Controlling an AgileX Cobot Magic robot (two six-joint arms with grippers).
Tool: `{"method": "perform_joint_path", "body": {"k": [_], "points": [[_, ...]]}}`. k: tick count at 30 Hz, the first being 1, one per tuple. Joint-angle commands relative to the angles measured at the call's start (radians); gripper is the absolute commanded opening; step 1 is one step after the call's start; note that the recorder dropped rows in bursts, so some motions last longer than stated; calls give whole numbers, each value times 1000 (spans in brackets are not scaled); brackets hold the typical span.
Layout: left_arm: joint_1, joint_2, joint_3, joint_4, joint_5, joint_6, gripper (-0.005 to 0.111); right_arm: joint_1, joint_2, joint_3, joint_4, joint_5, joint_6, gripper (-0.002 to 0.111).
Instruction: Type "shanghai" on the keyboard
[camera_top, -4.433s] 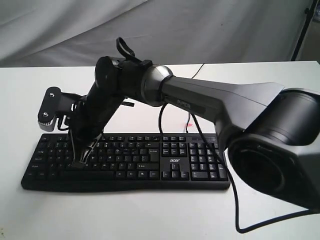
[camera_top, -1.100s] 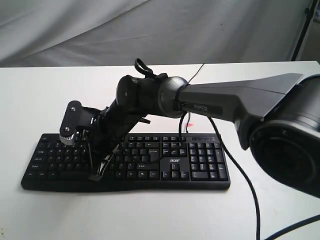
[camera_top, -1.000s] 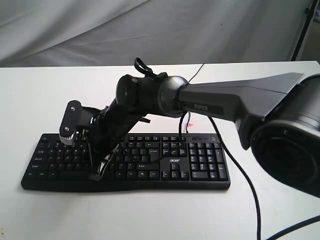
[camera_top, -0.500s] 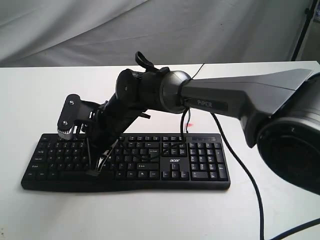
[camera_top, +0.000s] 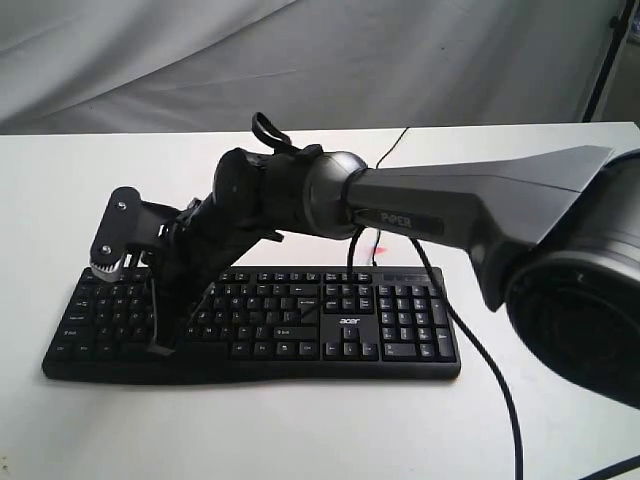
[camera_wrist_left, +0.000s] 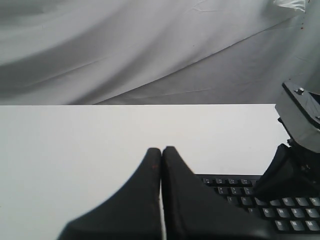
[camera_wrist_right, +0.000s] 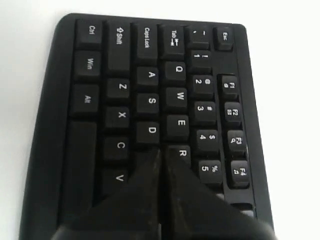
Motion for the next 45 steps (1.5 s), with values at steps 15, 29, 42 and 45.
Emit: {"method": "perform_joint_path", "body": {"k": [15,29,42,45], "points": [[-4,3,1,-4,-3,-1,1,55,95,-217,2,30,87,0],[-4,3,1,-4,-3,-1,1,75,197,-389,-102,103,194,0],[-4,3,1,-4,-3,-1,1,75,230,-389,-33,77,140,0],[-4,3,1,-4,-3,-1,1,75,230,-389,-33,77,140,0]]}}
